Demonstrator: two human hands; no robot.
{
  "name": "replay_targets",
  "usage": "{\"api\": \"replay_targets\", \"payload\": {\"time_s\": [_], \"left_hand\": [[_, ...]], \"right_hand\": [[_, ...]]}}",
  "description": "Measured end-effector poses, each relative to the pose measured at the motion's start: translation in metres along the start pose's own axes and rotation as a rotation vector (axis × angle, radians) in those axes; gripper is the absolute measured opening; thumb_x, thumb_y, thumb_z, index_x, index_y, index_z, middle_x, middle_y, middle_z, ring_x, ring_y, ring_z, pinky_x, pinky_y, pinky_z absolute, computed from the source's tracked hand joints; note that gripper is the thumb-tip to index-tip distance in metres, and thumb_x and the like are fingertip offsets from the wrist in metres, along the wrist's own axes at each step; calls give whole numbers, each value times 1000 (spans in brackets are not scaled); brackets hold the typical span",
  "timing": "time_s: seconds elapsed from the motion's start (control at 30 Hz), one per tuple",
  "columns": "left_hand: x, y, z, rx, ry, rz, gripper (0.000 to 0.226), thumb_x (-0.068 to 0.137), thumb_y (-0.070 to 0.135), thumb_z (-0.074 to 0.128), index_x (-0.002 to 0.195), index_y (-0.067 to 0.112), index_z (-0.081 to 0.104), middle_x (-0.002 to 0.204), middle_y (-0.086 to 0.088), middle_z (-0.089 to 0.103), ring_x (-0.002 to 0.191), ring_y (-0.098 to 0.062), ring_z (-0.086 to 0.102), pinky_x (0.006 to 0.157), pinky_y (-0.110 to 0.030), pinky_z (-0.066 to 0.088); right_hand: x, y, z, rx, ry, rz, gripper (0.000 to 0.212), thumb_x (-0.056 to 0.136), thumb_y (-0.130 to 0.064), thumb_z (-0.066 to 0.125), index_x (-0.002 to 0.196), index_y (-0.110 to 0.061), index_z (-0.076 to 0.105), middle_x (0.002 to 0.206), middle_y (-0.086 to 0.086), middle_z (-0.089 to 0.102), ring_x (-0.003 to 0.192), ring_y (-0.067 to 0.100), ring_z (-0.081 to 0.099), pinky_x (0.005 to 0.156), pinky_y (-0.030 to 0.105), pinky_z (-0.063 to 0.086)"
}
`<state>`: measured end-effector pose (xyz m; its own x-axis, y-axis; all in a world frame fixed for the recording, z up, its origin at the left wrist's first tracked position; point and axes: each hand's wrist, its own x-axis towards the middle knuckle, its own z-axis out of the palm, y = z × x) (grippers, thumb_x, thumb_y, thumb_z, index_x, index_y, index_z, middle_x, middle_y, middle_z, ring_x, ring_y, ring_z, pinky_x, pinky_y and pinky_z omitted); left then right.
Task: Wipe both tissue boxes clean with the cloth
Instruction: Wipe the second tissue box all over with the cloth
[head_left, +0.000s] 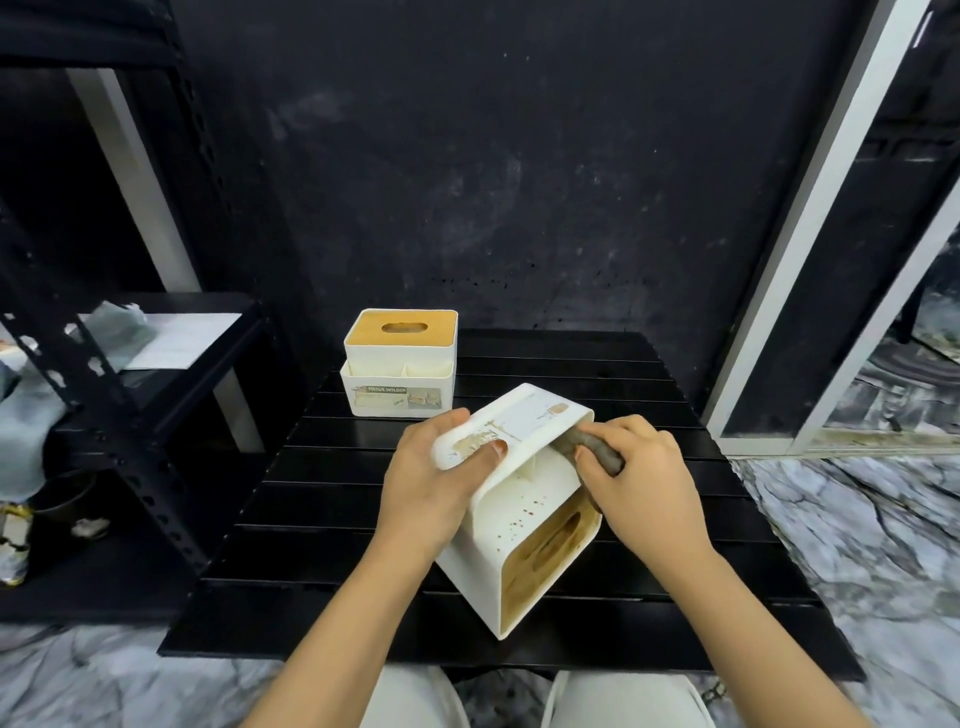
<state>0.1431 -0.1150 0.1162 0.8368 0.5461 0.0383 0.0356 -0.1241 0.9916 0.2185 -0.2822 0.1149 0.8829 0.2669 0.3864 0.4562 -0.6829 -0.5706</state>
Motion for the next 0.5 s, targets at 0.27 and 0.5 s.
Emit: {"api": "replay_targets", "payload": {"time_s": [0.27,0.5], "left_hand": [[-1,1,1,-25,41,-4,33,71,37,77,97,42,58,118,8,56,108,-13,57,97,-44,48],[-4,2,5,-13,89,15,35,77,27,75,106,33,56,119,6,53,107,-12,56,98,-42,48]], "right_hand": [[-41,3,-24,60,49,-90,23,80,-25,63,102,-30,69,97,-20,56,91,10,50,70,15,40],[-55,-13,-24,116,-85,-190,22,78,-28,66,96,-39,69,91,-25,58,89,5,50,73,19,44]]}}
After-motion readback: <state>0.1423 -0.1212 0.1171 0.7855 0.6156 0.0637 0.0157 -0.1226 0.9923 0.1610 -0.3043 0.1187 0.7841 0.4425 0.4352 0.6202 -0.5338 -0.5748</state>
